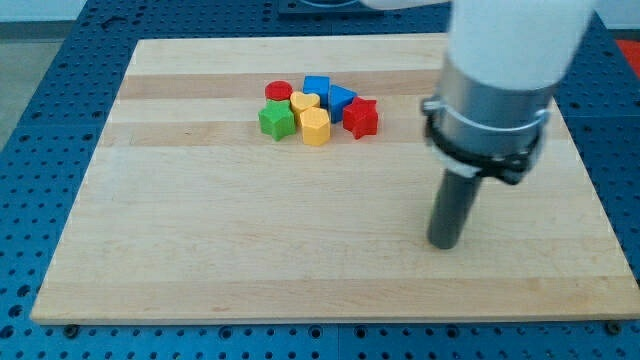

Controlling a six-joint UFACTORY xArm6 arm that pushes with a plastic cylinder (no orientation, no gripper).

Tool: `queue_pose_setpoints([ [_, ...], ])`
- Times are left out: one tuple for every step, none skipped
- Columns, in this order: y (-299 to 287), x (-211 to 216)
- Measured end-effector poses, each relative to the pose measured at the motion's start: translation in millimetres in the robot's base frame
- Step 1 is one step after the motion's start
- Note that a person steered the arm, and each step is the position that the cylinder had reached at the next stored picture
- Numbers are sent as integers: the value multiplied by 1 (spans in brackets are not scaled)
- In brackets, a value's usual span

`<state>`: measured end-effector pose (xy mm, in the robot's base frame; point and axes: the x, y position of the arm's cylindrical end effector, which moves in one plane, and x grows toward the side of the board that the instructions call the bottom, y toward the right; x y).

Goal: Move the green circle towards the group of blocks

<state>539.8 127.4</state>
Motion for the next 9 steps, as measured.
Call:
queue_pose_setpoints([
  [25, -29],
  [35, -52],
  [58, -47],
  [77, -46],
  [67, -69],
  [34, -104],
  [2, -127],
  [5, -123],
  [41, -101],
])
